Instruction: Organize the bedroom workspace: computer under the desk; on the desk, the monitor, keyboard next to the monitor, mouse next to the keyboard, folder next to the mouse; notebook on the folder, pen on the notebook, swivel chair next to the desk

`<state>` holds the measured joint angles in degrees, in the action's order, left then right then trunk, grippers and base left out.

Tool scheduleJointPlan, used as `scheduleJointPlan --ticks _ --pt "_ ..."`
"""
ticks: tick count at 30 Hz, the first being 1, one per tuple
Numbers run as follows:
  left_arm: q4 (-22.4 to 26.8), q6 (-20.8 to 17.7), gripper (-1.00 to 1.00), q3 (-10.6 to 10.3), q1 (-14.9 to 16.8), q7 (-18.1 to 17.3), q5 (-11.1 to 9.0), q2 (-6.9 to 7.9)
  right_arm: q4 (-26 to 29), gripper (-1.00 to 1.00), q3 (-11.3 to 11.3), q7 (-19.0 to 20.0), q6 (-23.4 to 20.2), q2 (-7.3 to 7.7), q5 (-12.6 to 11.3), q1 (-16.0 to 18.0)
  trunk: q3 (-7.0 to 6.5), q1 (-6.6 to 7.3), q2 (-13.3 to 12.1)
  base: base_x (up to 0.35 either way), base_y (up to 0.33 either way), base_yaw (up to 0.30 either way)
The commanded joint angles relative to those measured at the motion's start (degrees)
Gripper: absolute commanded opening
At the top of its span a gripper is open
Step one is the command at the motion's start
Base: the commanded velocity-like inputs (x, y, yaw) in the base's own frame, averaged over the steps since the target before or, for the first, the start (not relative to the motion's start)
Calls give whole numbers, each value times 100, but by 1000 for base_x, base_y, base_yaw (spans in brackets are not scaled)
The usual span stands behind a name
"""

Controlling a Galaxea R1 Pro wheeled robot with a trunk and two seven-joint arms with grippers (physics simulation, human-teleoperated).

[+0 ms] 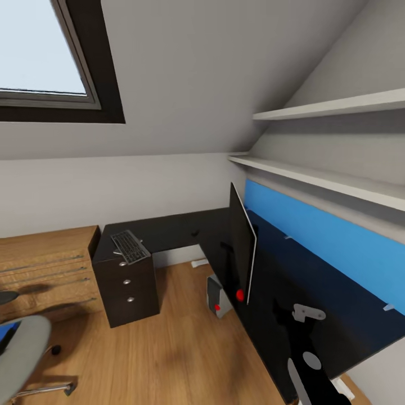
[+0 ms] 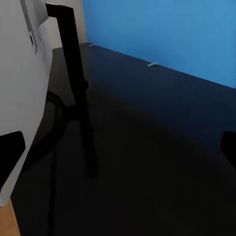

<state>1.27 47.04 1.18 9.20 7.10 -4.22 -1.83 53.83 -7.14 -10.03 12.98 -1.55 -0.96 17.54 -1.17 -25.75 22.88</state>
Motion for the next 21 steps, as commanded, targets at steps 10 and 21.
scheduleJointPlan --ticks 10,21 --pt "-4 16 100 11 2 -14 -26 -1 -4 100 -7 2 20 -3 -10 -2 2 -4 3 238 0 0" --pt "-4 16 100 13 2 -16 -26 7 -12 100 1 -2 29 -4 1 0 2 -4 3 194 0 0"
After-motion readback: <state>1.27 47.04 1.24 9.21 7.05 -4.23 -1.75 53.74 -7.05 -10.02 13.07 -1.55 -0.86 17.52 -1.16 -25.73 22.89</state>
